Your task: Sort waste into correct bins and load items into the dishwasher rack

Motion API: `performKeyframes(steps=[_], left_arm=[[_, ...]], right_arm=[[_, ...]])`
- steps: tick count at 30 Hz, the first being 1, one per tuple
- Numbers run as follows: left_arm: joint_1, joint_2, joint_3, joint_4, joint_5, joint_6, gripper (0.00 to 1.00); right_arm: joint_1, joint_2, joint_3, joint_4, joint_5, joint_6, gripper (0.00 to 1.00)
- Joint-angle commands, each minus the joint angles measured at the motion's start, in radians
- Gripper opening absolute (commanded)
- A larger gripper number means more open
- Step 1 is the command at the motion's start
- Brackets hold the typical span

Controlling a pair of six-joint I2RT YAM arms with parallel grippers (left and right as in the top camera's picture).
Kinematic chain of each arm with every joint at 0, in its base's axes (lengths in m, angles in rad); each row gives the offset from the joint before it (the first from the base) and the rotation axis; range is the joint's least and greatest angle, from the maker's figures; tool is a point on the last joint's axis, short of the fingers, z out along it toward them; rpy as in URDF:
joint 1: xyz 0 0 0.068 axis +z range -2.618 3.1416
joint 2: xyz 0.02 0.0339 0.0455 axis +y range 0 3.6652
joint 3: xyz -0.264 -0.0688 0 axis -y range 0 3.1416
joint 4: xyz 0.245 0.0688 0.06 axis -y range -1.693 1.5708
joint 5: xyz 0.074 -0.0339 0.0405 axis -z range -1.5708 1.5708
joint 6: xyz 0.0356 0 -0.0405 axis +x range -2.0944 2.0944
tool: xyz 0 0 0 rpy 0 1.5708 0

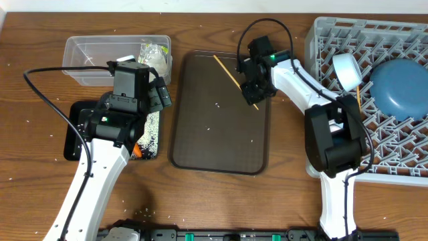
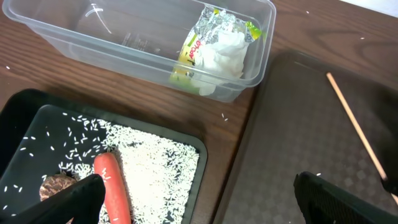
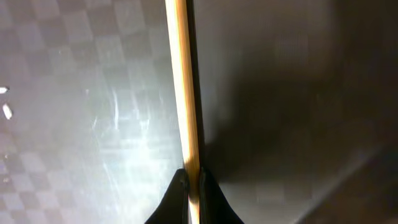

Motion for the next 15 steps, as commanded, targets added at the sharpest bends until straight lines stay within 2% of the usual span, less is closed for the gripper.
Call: performKeyframes(steps=[1, 15], left_arm=[[0.004, 0.005, 0.014, 0.0, -0.012, -0.009, 0.98], [0.004, 0.005, 0.014, 0.0, -0.013, -0.009, 0.98]], right_arm=[[-0.003, -0.13, -0.008, -0.008, 0.011, 0.028, 0.01], [-0.066, -0.389, -0.008, -0.062, 0.011, 0.071, 0.01]])
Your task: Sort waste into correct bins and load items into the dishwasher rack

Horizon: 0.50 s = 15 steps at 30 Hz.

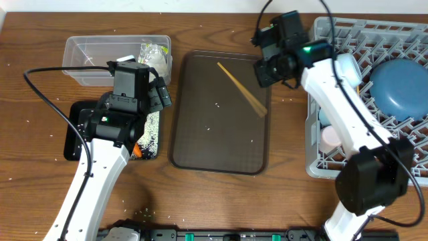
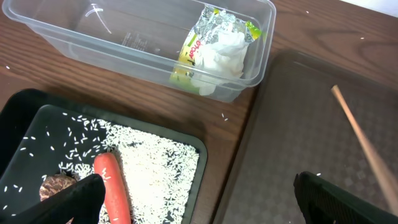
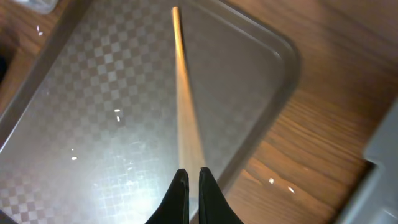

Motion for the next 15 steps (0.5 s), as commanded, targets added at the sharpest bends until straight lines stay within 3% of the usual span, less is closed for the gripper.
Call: performKeyframes(steps=[1, 9, 10, 12, 14, 15], left_arm=[[0.004, 0.005, 0.014, 0.0, -0.012, -0.009, 0.98], [0.004, 0.005, 0.014, 0.0, -0.012, -0.009, 0.98], [0.004, 0.005, 0.014, 0.0, -0.013, -0.009, 0.98], [0.004, 0.005, 0.014, 0.0, -0.013, -0.009, 0.98], [0.004, 0.005, 0.014, 0.0, -0.013, -0.009, 0.98], [0.004, 0.005, 0.014, 0.0, -0.012, -0.009, 0.98]], right_arm=[[-0.035, -0.038, 0.003, -0.013, 0.002, 0.022, 0.01], [-0.037, -0.039, 0.0, -0.023, -0.023, 0.022, 0.02], [-0.029, -0.032, 0.0, -0.017, -0.037, 0.022, 0.11], [-0.008, -0.011, 0.0, 0.011, -0.06, 0.023, 0.47], [0.02, 0.019, 0.0, 0.06, -0.063, 0.058, 0.69], [0.04, 0.042, 0.0, 0.098, -0.063, 0.091, 0.75]])
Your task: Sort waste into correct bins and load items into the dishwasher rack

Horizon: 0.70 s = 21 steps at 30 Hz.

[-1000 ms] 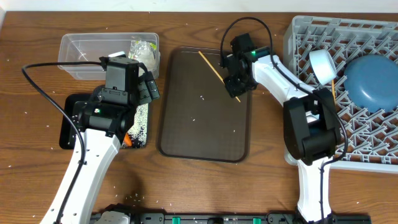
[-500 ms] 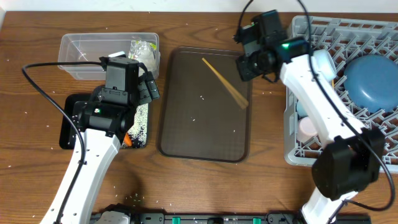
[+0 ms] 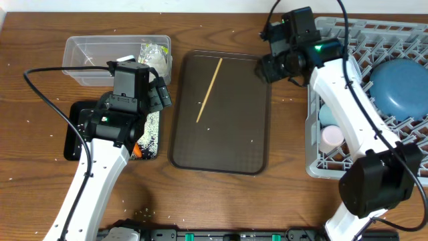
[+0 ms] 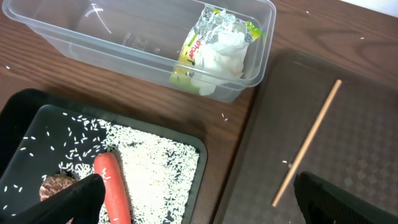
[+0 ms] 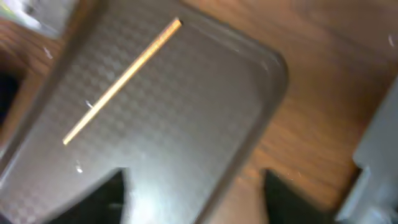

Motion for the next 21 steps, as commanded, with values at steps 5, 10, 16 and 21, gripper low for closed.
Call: performKeyframes(steps=[5, 10, 16, 21], left_arm=[[0.004, 0.005, 0.014, 0.0, -0.012, -0.009, 0.98], [0.004, 0.005, 0.014, 0.0, -0.013, -0.009, 0.98], [0.004, 0.005, 0.014, 0.0, -0.012, -0.009, 0.98], [0.004, 0.005, 0.014, 0.0, -0.012, -0.009, 0.98]], right_arm=[[0.148, 0.186, 0.0, 0.268, -0.032, 0.293, 0.82], [0.235, 0.317, 0.0, 0.43, 0.061, 0.495, 0.81], [0.317, 0.37, 0.0, 0.495, 0.264, 0.563, 0.79], [0.369, 0.399, 0.001, 0.507, 0.444, 0.563, 0.78]])
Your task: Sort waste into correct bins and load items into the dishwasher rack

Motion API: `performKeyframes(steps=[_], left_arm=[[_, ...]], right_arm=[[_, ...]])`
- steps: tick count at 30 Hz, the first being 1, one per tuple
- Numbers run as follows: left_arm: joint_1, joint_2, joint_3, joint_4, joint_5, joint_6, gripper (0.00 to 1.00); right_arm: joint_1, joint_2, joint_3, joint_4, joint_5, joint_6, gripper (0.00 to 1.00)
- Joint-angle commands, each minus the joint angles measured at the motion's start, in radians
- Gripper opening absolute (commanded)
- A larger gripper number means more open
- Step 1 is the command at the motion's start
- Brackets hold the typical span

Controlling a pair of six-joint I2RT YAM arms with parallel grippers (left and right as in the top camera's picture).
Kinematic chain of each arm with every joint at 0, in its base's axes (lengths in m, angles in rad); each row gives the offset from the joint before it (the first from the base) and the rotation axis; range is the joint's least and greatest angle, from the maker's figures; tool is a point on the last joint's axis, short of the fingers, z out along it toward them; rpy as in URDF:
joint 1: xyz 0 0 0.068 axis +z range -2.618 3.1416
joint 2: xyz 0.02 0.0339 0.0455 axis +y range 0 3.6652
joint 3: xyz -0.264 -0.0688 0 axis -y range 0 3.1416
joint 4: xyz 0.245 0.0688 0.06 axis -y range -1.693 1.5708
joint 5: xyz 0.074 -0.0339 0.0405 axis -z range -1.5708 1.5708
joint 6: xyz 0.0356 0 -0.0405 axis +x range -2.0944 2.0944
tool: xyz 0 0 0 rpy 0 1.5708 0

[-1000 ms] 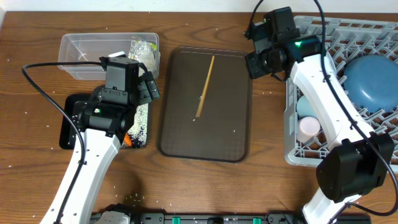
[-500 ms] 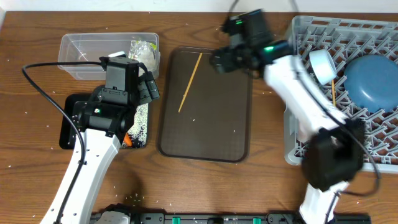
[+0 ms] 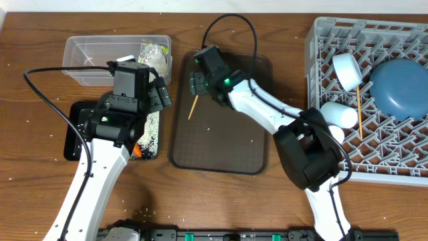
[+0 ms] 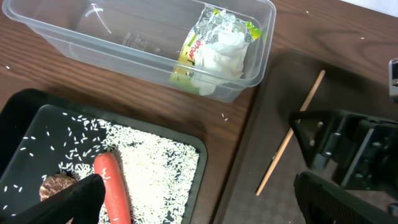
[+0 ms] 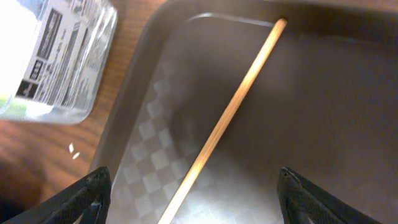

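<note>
A wooden chopstick [image 5: 230, 118] lies slanted near the left edge of the brown tray [image 3: 227, 134]. It also shows as the chopstick [image 4: 289, 134] in the left wrist view. My right gripper [image 5: 193, 177] hovers open just above it, one finger on each side, touching nothing. My left gripper [image 4: 199, 186] hangs open and empty over the black tray's [image 4: 37, 118] right edge. That tray holds scattered rice and a red sausage [image 4: 112, 186]. The clear bin [image 3: 87, 57] holds a crumpled wrapper [image 4: 217, 50].
The grey dishwasher rack [image 3: 401, 161] stands at the right with a blue bowl [image 3: 400, 80], two white cups [image 3: 348, 67] and another chopstick [image 3: 359, 110] in it. My right arm stretches across the brown tray's far half.
My right gripper was open near the rack at the tray's far right corner; now it is over the tray's left part, above the chopstick. The chopstick lies slightly further left. The left arm has not moved.
My right gripper was first shut on the chopstick at the tray's far right side. Then it held the chopstick up near the rack. Then the chopstick lay loose on the tray's left half with the gripper open. Now the open gripper is right above it.
</note>
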Motion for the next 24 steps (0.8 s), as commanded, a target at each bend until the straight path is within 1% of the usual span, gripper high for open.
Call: performKeyframes(steps=[1, 6, 13, 16, 18, 24], left_arm=[[0.004, 0.005, 0.014, 0.0, -0.012, -0.009, 0.98], [0.004, 0.005, 0.014, 0.0, -0.012, -0.009, 0.98], [0.004, 0.005, 0.014, 0.0, -0.013, -0.009, 0.98], [0.004, 0.005, 0.014, 0.0, -0.012, -0.009, 0.98], [0.004, 0.005, 0.014, 0.0, -0.012, -0.009, 0.98], [0.004, 0.005, 0.014, 0.0, -0.012, -0.009, 0.98]], right_arm=[[0.033, 0.031, 0.002, 0.002, 0.18, 0.038, 0.77], [0.045, 0.089, 0.01, 0.005, 0.211, 0.038, 0.78], [0.04, 0.092, 0.016, -0.01, 0.208, 0.039, 0.75], [0.04, 0.092, 0.018, -0.031, 0.17, 0.039, 0.75], [0.036, 0.092, 0.038, -0.08, 0.128, 0.039, 0.75], [0.009, 0.092, 0.148, -0.343, 0.023, 0.049, 0.73]])
